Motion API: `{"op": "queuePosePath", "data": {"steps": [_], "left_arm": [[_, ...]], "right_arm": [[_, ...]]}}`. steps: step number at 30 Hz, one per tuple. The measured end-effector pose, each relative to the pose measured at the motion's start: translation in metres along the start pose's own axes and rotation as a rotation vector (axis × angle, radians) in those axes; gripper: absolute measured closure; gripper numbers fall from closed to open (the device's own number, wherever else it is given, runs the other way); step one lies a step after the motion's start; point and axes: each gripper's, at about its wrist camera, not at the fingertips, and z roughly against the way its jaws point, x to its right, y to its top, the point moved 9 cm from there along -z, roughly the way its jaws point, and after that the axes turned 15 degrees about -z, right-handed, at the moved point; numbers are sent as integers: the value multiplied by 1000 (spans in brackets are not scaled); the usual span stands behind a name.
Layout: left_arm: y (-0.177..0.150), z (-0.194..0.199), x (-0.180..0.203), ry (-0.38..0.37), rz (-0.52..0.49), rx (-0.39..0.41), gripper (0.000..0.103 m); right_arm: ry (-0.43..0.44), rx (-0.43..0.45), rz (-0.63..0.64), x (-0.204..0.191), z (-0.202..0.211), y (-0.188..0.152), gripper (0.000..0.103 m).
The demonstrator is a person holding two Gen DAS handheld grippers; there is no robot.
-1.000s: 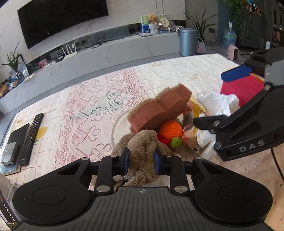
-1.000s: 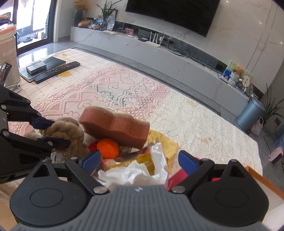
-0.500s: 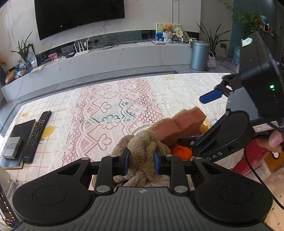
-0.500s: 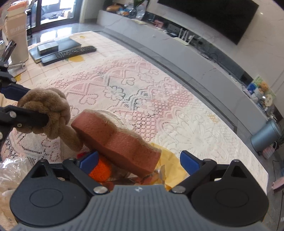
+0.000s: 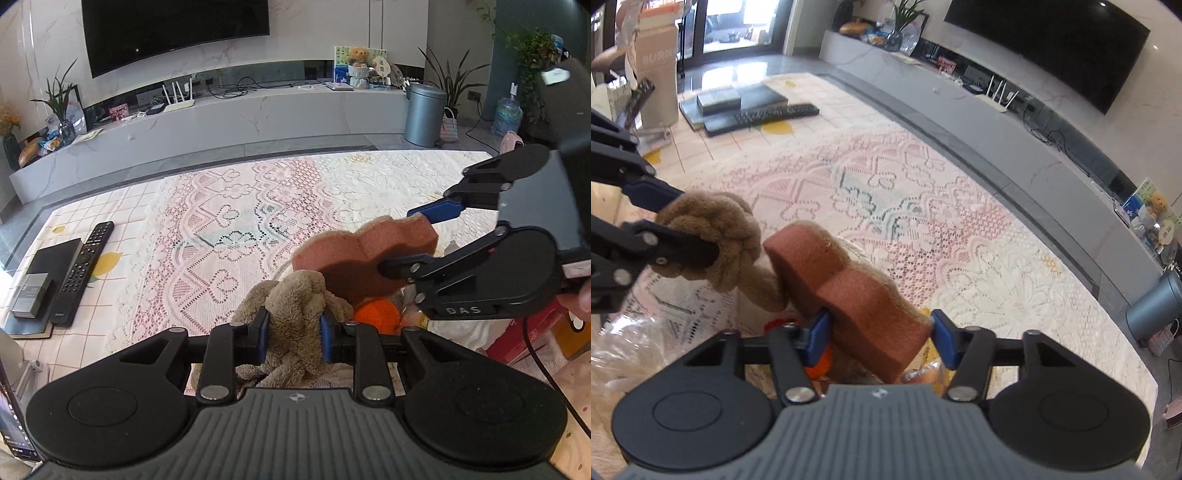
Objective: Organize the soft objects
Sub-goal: 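Carry the plush toy with the left tool while the right tool carries the sponge to the orange box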
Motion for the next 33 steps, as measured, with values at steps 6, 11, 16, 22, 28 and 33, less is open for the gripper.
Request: {"op": "queuePosePath", "data": {"steps": [6, 11, 16, 22, 28, 33], "left_arm": [[9, 18, -1, 54, 14, 41, 73], [21, 41, 2, 84, 3, 90, 73], [37, 64, 15, 77, -25, 142, 73], [57, 88, 44, 25, -48, 212, 73], [83, 109, 91, -105, -70, 289, 73], [109, 117, 141, -230, -94, 345, 73]], "right_arm": [[-49, 122, -57, 1, 34, 14, 58], [-80, 189, -118, 4, 70, 22, 58], [-99, 212, -217, 20, 112, 23, 58], [-97, 203, -347, 47, 161, 1, 58], [-214, 198, -384, 79, 206, -39, 58], [-319, 156, -431, 111, 234, -83, 58]]}}
